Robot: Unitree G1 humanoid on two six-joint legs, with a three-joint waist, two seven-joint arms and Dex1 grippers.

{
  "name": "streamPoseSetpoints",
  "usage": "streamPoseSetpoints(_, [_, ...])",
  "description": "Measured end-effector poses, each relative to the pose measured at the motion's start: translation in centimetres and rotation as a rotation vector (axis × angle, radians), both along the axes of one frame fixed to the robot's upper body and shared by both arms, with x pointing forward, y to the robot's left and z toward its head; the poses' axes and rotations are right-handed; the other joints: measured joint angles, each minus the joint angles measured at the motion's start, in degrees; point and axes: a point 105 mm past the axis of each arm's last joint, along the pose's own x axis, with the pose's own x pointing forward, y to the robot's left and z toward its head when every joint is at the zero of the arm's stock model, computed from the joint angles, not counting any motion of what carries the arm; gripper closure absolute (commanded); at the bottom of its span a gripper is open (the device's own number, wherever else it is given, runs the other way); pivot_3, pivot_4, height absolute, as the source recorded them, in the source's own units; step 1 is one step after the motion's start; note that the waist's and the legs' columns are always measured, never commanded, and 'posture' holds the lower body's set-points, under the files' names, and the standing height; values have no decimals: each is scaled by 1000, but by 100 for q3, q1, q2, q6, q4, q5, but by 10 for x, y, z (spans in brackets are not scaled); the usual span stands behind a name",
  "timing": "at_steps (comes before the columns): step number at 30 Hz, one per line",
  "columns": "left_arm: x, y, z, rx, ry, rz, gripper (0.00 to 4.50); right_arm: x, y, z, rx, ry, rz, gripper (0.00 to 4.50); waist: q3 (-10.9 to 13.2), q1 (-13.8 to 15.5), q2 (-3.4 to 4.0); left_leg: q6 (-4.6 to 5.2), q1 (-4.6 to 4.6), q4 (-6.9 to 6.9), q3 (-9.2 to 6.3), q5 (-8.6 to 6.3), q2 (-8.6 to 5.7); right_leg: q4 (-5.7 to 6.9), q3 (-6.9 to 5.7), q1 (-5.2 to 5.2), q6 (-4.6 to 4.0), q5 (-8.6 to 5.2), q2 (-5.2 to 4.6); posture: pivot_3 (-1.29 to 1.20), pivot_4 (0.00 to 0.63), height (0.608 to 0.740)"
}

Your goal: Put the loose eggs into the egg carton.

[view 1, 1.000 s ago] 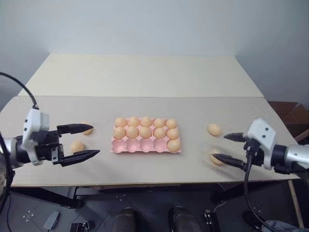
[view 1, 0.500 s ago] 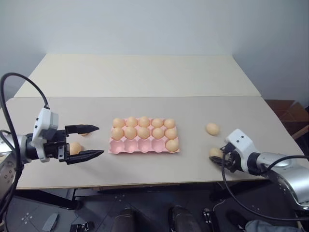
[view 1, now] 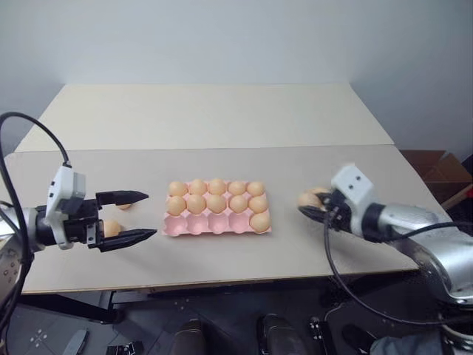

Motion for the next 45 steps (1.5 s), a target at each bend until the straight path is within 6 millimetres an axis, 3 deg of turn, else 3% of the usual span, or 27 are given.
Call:
streamPoseSetpoints(3, [0,1,0,-2,-2,4,0,-2,46,3,37,-9,132,2754,0,9,1,0,-5,0,0,0,-2,1,-1,-4,-2,1,-2,0,150,740])
streamPoseSetpoints(6, [1,1,0,-6,-7,12,0,0,75,-5,41,13,185,2754,0,39,0,0,-15,0,-1,0,-7,-1,-7,-8,-3,1,-9,0,150,740])
streamPoseSetpoints(13, [3,0,2,0,-29,16,0,7,89,-30,-59,50,171,2754,-1,62,-1,0,-16,1,-1,1,-8,-1,-10,-9,-4,2,-9,0,150,740])
streamPoseSetpoints(21, [3,0,0,-11,-30,21,0,8,89,-34,-81,53,180,53,-1,17,-1,0,-14,1,-1,1,-6,2,-10,-9,-5,2,-7,0,150,740])
streamPoseSetpoints(26, [2,1,-2,-10,-25,25,0,3,89,-18,-36,17,206,22,0,20,0,0,-15,1,-1,1,-6,2,-10,-10,-5,2,-8,0,150,740])
streamPoseSetpoints(29, [1,3,-4,-7,-19,28,0,-2,78,-2,-15,-20,224,22,0,39,0,0,-16,1,-2,1,-7,-1,-12,-8,-4,2,-10,0,150,740])
streamPoseSetpoints(35, [0,13,-5,1,-22,69,0,-11,14,20,25,-53,184,22,0,94,-1,0,-15,1,-4,0,-8,-11,-15,-2,-3,1,-12,0,150,740])
streamPoseSetpoints(37, [-4,24,-8,0,-5,108,0,-16,-23,14,2,-33,141,22,0,106,-1,2,-12,-2,-2,-1,-8,-16,-15,2,-2,-1,-12,0,150,740])
streamPoseSetpoints(39, [-6,29,-9,-3,-2,130,0,-20,-47,11,-6,-21,117,22,0,102,-1,2,-6,-2,0,-1,-7,-12,-12,3,0,-2,-11,0,150,740])
streamPoseSetpoints(45, [-9,48,-9,-15,6,205,0,-36,-92,-8,-27,76,78,22,0,59,-1,2,11,-2,4,-1,-2,-4,-3,10,7,-16,-6,0,150,740])
